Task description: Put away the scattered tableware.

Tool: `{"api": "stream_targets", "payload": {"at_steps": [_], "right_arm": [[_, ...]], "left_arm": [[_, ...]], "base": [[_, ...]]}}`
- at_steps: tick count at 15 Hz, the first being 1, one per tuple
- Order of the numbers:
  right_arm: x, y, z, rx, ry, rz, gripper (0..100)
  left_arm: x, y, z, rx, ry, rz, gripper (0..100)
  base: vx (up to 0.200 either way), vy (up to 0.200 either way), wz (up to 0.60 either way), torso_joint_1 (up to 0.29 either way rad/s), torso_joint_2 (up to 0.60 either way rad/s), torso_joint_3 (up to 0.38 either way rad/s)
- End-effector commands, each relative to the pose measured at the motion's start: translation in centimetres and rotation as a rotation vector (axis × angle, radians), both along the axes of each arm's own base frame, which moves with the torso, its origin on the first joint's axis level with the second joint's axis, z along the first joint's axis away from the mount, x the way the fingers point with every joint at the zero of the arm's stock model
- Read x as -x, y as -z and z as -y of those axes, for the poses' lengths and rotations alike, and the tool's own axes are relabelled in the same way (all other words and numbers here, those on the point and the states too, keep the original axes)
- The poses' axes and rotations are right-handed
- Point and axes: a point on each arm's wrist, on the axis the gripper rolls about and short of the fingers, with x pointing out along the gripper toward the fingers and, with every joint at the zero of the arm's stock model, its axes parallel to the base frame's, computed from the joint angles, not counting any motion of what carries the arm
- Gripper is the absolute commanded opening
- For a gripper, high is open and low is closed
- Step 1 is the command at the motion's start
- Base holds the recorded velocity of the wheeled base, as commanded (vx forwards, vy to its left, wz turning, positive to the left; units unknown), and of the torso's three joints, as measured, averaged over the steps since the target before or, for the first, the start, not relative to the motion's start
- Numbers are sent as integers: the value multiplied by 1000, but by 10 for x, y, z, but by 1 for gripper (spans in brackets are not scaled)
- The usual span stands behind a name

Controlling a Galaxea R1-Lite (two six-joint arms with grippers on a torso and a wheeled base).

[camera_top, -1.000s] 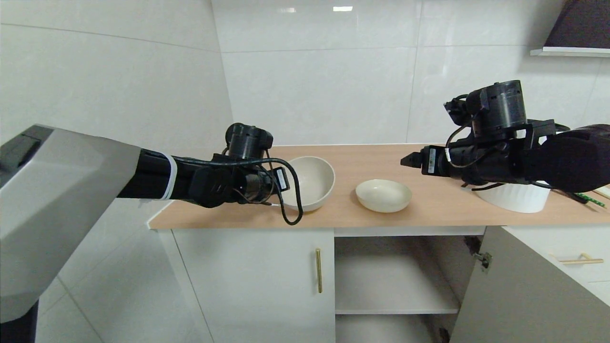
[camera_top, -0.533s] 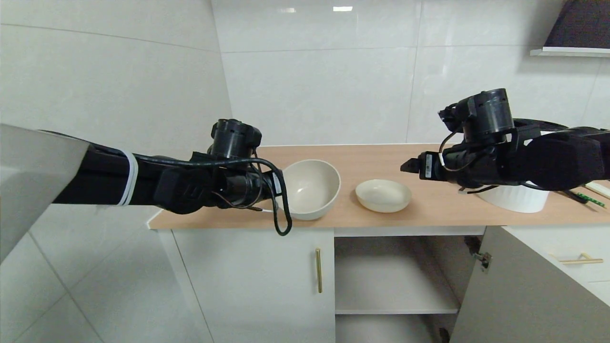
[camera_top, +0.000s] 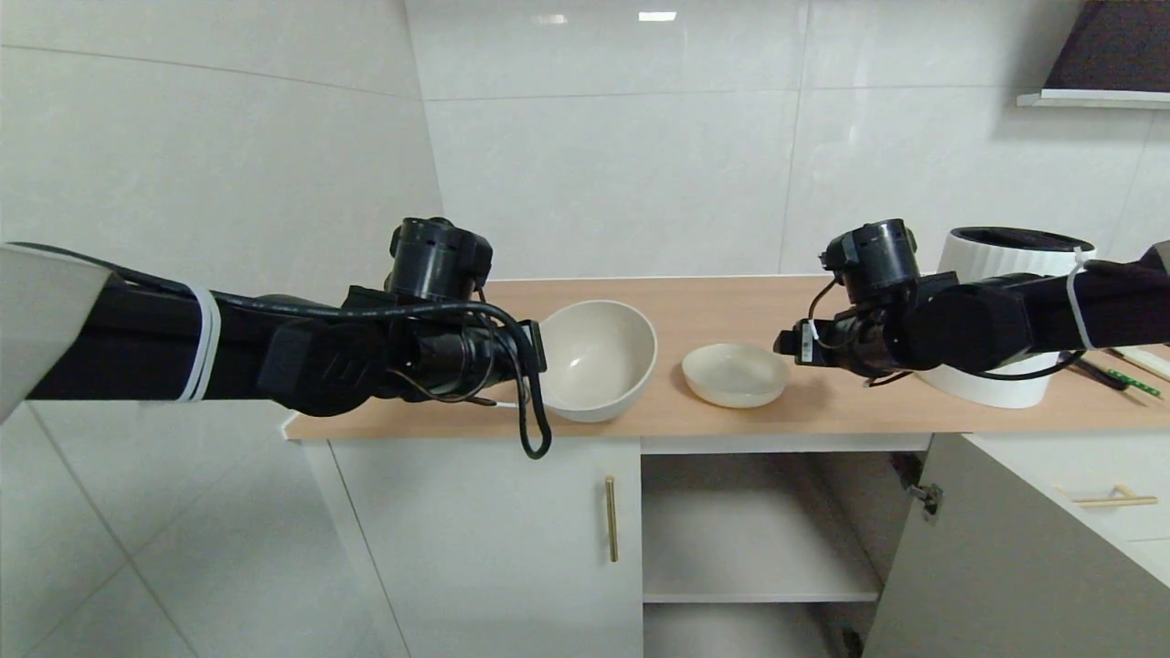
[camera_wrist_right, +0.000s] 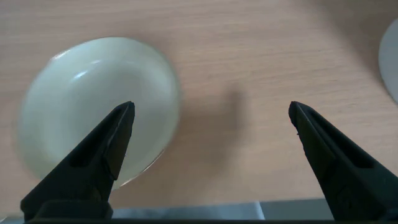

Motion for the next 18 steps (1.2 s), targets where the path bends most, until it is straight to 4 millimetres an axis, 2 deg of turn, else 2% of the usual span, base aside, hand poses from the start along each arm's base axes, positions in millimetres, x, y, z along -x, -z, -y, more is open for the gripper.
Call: {"api": "stream_targets", "payload": {"at_steps": [1,6,10,11,14,18], "right_arm": [[-8,17,-2,13,3,-34,100],[-16,31,-2,22,7,-60,100],[-18,34,-3,23,7,-63,100],[-19,33,-3,21,9,-62,0],[-21,40,-4,23,3,-77,0],[-22,34,1,14,18,-62,0]], "left_arm": [[2,-4,-1,4,-1,10,0],[5,-6,-1,7,3,13,0],[5,-6,-1,7,3,13,0],[5,-6,-1,7,3,13,0],[5,-6,0,7,5,13,0],[7,-9,-1,10,5,20,0]], "base": [[0,0,0,0,0,0],[0,0,0,0,0,0],[0,0,0,0,0,0],[0,0,0,0,0,0],[0,0,0,0,0,0],[0,0,0,0,0,0]]}}
